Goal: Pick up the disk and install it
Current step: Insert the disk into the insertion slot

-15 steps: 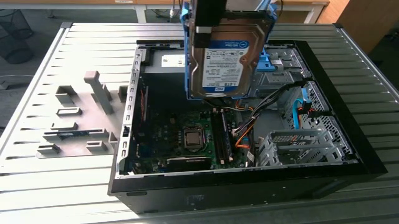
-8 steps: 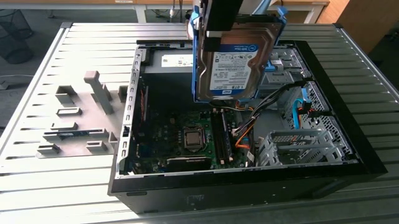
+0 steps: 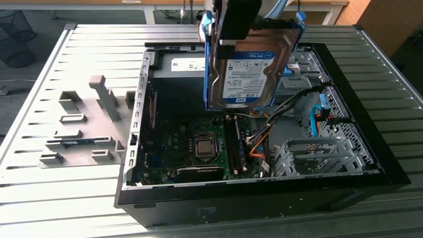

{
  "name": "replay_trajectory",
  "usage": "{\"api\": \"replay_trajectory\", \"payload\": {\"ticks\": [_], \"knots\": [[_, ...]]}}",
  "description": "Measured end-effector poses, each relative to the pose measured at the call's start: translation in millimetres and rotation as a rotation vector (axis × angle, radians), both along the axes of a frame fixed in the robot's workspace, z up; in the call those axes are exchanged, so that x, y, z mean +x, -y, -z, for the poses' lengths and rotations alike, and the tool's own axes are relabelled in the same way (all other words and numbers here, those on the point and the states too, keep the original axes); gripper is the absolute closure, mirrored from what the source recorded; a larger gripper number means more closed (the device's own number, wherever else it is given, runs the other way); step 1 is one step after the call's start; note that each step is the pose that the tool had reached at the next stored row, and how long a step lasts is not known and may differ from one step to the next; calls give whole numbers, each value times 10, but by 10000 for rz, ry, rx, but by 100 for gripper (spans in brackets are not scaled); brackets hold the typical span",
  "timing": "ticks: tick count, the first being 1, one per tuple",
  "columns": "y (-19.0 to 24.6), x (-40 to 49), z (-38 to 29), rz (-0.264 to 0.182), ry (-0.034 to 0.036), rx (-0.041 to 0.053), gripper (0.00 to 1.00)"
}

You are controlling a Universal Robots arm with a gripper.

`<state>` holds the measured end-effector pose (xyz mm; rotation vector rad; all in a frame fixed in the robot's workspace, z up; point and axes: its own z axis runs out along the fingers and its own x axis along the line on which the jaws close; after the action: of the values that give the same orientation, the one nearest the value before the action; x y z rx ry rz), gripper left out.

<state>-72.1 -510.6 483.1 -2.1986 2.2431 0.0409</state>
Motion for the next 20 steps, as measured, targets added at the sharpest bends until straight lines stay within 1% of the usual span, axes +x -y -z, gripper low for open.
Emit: {"api": "replay_trajectory", "payload": {"ticks": [2,3,4,20], "knots": [[62,0,4,0,1,1,64],[87,0,6,0,1,1,64],[97,0,6,0,1,0,64],[97,0,6,0,1,-24,64]]}}
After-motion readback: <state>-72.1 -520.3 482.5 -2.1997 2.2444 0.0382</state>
